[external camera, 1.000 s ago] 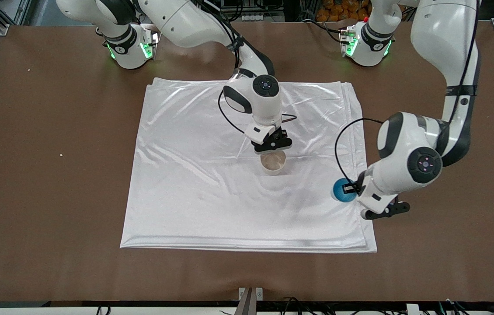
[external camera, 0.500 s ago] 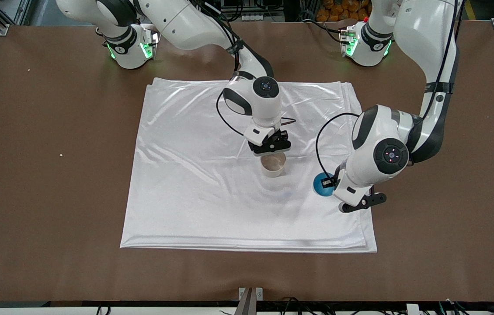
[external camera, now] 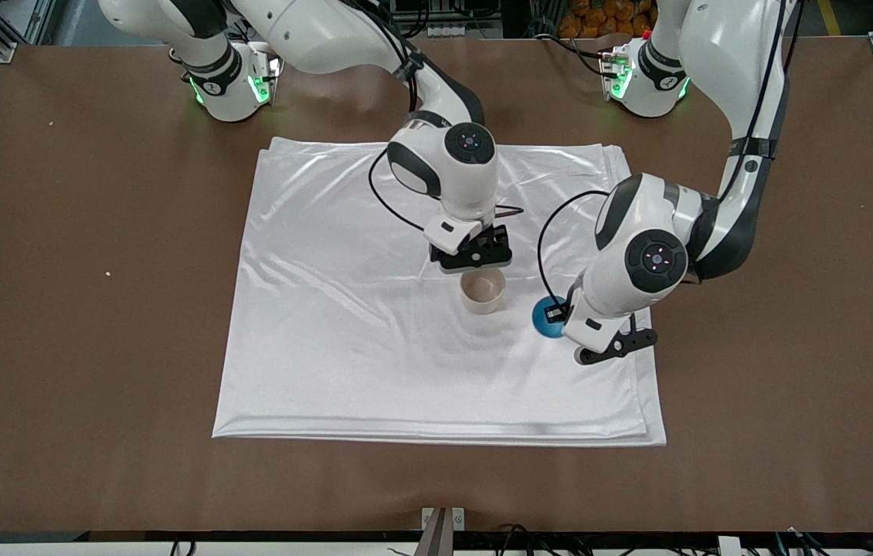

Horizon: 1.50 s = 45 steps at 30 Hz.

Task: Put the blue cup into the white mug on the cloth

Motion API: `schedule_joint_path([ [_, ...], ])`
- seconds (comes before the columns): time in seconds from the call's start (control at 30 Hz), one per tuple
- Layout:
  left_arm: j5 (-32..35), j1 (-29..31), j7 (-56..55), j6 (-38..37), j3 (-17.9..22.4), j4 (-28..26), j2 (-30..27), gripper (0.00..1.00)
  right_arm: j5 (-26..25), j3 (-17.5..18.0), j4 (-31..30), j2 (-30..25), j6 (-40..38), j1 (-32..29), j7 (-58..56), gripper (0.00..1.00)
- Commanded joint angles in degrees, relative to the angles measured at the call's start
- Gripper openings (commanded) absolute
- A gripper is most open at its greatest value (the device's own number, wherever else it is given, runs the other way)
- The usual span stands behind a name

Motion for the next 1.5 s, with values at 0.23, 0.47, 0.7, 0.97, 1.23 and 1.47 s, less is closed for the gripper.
schedule_joint_path([
  [0.23,-1.14,-4.32,-4.46,-0.61,0.71,-0.18,1.13,0.00,4.11,0.85,-2.40,-12.29,-9.20,-16.17,-15.26,1.00],
  [0.47,-1.31,-5.20,-5.25,-0.52,0.62,-0.09,2.62,0.00,4.02,-0.56,-3.45,-14.49,-10.88,-23.99,-25.19,1.00],
  [0.7,-1.31,-5.46,-5.08,-0.17,0.62,-0.09,3.06,0.00,4.29,-4.24,-3.98,-14.58,-10.61,-29.10,-35.56,1.00],
  [0.97,-1.31,-5.55,-5.08,0.88,0.27,-0.09,4.03,0.00,7.97,-9.17,-5.30,-14.67,-9.03,-32.35,-44.54,1.00],
  [1.23,-1.66,-6.07,-5.17,2.21,-0.08,0.62,5.96,0.00,8.24,-9.26,-10.48,-16.78,-4.29,-34.28,-47.62,1.00],
  [1.47,-1.75,-6.25,-4.90,2.29,-0.08,0.53,6.23,0.61,8.24,-9.26,-11.62,-17.21,-4.20,-34.64,-47.71,1.00],
])
